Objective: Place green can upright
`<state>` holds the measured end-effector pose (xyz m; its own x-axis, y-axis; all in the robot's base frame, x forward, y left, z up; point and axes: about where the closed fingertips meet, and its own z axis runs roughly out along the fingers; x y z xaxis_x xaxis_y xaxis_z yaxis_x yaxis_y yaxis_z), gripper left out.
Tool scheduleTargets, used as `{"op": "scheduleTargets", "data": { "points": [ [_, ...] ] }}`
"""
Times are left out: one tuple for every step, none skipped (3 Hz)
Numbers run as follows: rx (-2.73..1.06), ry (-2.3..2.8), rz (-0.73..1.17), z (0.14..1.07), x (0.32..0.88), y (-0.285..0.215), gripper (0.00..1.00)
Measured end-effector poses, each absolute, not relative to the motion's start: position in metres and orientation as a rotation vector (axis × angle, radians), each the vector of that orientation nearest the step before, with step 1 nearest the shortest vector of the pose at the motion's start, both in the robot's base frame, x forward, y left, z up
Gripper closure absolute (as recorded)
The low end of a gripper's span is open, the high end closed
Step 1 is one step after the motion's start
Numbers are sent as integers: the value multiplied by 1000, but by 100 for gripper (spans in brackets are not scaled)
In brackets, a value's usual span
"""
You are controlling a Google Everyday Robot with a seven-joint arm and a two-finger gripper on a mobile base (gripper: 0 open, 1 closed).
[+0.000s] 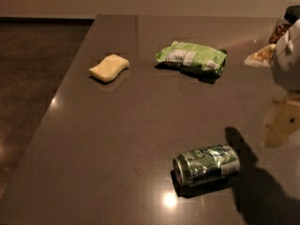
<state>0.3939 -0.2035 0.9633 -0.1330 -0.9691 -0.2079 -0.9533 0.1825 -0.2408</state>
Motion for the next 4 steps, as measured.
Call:
{"op": "scheduleTargets", "data": {
  "points": [
    [-1930,2068,-34,946,364,-187,0],
    [-2068,1971,-37,922,344,-162,0],
    [-2188,1918,-25,892,332,-137,0],
    [-2277,1902,-6,867,328,-117,0]
  ]
}}
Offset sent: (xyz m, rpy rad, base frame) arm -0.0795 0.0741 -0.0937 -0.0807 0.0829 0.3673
